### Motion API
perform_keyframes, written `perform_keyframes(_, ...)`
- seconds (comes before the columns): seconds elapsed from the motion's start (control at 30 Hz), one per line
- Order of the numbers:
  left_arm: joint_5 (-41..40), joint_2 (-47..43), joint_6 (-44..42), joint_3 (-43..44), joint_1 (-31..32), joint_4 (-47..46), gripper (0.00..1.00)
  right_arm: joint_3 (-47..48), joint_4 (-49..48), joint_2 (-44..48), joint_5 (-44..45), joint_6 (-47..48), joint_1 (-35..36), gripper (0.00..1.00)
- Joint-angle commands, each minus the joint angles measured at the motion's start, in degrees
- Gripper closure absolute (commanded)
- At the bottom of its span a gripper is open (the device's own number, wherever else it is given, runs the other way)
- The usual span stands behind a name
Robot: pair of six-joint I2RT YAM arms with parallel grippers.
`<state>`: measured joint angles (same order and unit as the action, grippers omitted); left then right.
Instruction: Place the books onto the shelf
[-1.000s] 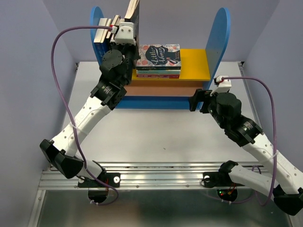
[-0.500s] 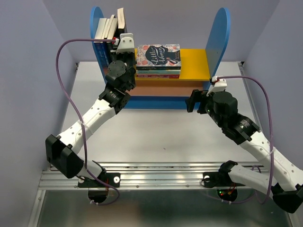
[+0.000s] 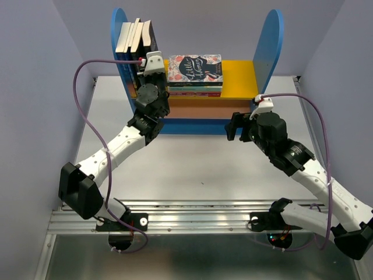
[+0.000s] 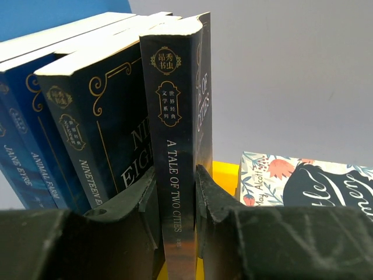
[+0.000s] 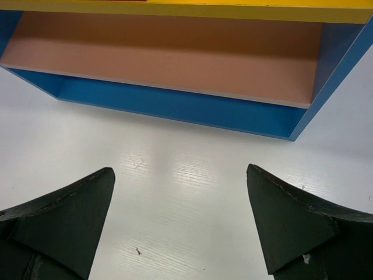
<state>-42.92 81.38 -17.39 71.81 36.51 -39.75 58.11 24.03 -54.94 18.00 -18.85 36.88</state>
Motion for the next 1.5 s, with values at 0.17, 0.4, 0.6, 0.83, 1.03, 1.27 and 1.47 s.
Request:
perform_keyframes(0.17,-2.6,-2.8,5.4,-2.7,-0.6,-9.3,0.73,-1.0,-1.0,-0.3,-3.2,0.6,0.4,0.00)
perform_keyframes(0.4,-1.5,-1.6,5.2,-3.8,-0.6,-9.4,0.70,-1.4,-1.5,-0.6,-7.1,0.6,0.4,0.00)
perform_keyframes(0.6,-2.1,-2.6,4.6,-5.4,-0.6,-9.3,0.54,-1.2,-1.9,-0.5,-7.8,0.7,0.4,0.00)
perform_keyframes(0.83,-1.2,-5.2,7.5,-7.8,-0.6,-8.9,0.52,-1.3,-2.6,-1.3,-9.5,0.1,0.4,0.00)
perform_keyframes(1.03,-0.9,-6.1,10.3,-7.7,-0.6,-7.2,0.50,-1.3,-3.4,-1.8,-11.4,-0.4,0.4,0.00)
perform_keyframes(1.27,-0.7,-9.9,14.7,-7.9,-0.5,-2.9,0.38,-1.1,-3.4,-1.0,-11.3,-0.1,0.4,0.00)
perform_keyframes(1.47,3.4,-13.6,20.0,-6.9,-0.5,1.9,0.32,-1.3,-3.3,-0.6,-11.4,0.0,0.4,0.00)
